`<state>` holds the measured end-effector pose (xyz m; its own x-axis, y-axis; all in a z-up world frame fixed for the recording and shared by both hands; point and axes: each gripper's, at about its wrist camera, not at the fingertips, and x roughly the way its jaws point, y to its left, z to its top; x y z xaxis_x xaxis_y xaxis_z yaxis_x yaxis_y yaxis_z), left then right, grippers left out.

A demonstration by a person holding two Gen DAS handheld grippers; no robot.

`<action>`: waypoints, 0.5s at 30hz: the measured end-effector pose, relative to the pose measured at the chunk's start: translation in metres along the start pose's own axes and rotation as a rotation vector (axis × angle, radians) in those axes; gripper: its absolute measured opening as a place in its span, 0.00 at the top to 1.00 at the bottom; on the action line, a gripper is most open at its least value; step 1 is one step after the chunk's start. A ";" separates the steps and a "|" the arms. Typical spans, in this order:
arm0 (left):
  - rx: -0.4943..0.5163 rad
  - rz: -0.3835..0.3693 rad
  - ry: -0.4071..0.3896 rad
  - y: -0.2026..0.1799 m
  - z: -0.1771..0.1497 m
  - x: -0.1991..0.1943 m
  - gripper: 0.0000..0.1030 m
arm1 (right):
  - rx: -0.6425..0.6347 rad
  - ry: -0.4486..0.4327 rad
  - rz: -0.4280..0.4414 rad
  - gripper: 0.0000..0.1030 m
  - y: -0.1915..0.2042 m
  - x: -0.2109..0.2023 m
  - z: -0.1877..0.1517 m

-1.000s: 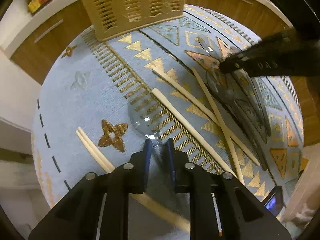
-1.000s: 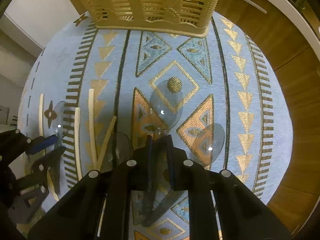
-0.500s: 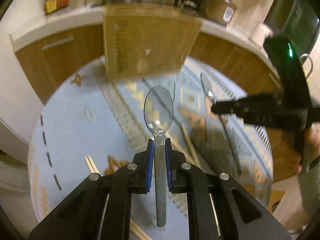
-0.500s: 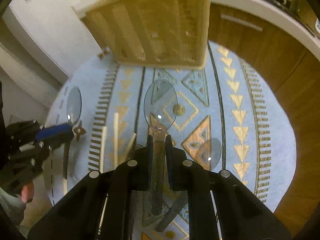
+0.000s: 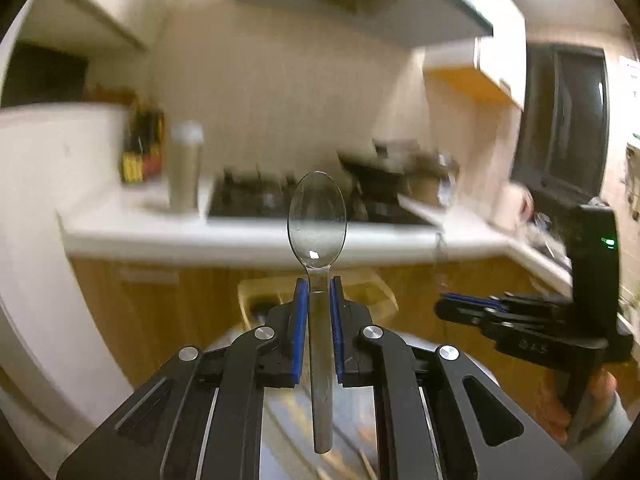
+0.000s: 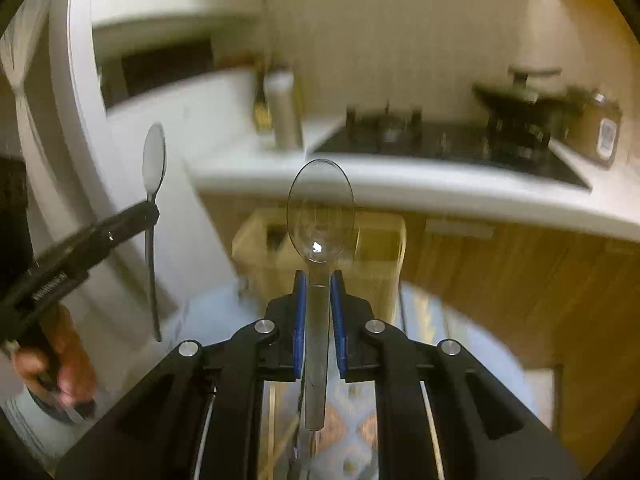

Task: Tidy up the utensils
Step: 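Carry the clear spoon with the left gripper into the tan basket and release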

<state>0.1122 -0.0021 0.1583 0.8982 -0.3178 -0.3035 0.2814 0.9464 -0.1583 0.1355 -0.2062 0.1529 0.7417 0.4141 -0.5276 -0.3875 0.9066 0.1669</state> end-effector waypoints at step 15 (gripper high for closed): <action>-0.062 -0.052 -0.182 0.037 0.011 0.082 0.91 | -0.018 -0.284 -0.180 0.90 -0.016 0.046 0.055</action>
<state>0.2002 0.0074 0.1380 0.9308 -0.3455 -0.1195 0.3127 0.9218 -0.2290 0.2059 -0.1971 0.1716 0.9209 0.2561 -0.2940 -0.2446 0.9666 0.0760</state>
